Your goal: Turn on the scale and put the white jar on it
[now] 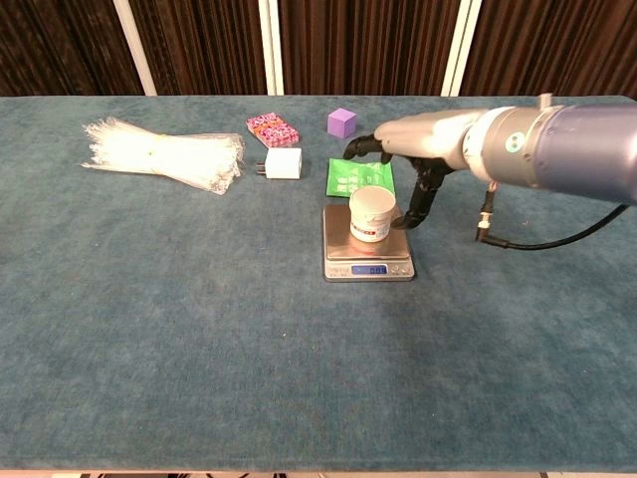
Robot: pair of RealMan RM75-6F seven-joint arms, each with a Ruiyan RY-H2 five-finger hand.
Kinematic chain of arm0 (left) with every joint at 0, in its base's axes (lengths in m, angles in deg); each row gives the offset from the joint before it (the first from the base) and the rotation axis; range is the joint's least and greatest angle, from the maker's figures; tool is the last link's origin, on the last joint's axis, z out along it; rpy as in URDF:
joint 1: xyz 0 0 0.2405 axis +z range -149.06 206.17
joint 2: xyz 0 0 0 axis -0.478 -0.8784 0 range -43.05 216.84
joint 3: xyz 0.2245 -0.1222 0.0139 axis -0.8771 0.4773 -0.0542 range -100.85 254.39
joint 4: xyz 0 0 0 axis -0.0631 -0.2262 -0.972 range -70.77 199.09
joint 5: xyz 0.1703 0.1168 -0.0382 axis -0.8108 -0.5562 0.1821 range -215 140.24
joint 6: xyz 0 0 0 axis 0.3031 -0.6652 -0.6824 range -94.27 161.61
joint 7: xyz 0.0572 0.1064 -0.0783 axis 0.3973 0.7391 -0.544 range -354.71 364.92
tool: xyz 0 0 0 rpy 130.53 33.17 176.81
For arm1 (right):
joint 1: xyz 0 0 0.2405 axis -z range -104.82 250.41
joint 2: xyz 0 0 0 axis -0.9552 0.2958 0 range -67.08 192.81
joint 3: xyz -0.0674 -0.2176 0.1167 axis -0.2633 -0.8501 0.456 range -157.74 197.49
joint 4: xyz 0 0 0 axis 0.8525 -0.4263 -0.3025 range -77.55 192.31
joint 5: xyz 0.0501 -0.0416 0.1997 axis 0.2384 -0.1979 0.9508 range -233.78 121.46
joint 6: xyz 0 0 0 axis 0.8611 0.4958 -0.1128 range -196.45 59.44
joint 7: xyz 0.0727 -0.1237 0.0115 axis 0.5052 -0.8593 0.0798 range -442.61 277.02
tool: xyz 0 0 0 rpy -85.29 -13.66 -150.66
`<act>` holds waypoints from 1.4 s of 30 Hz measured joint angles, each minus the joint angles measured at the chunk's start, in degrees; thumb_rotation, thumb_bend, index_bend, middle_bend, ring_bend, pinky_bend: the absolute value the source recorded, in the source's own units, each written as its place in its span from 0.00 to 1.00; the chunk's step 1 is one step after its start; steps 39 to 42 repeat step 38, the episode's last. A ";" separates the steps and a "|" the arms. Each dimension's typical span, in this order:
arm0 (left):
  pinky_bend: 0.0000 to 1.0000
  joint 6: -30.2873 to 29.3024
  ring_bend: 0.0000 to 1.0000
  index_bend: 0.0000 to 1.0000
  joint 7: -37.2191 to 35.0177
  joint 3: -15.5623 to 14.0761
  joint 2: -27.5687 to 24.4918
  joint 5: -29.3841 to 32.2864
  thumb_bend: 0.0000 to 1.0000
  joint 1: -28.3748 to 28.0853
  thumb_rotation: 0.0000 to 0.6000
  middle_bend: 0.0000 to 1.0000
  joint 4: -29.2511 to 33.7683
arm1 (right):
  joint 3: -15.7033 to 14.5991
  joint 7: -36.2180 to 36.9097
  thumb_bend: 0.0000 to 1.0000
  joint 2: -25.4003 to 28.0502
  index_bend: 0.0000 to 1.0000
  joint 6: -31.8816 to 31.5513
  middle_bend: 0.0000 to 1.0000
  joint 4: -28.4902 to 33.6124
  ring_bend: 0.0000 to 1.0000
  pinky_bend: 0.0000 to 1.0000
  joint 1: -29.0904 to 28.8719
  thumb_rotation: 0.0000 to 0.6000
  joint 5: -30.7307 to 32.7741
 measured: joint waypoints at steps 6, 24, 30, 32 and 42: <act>0.00 -0.25 0.00 0.00 0.01 -0.09 -0.08 -0.27 0.12 0.11 1.00 0.00 0.20 | -2.30 0.76 0.35 6.27 0.04 -7.26 0.06 7.72 0.13 0.00 4.36 1.00 -5.88; 0.00 0.23 0.00 0.00 0.96 -0.67 0.49 -0.77 0.12 -0.22 1.00 0.00 0.41 | -19.72 15.13 0.35 15.01 0.04 -49.74 0.06 10.15 0.13 0.00 40.78 1.00 -45.25; 0.00 0.76 0.00 0.00 -0.20 -0.56 0.19 -0.47 0.12 -0.22 1.00 0.00 0.16 | -21.01 18.46 0.35 14.67 0.04 -51.90 0.06 5.55 0.13 0.00 47.58 1.00 -46.78; 0.00 0.94 0.00 0.00 -0.64 -0.61 0.02 -0.60 0.12 -0.22 1.00 0.00 0.14 | -20.13 18.25 0.35 14.71 0.04 -51.62 0.06 4.84 0.13 0.00 48.08 1.00 -46.95; 0.00 1.44 0.00 0.00 -1.16 -0.90 -0.30 -0.96 0.12 -0.28 1.00 0.00 0.12 | -18.31 18.25 0.34 15.24 0.04 -48.98 0.06 4.19 0.13 0.00 49.22 1.00 -47.23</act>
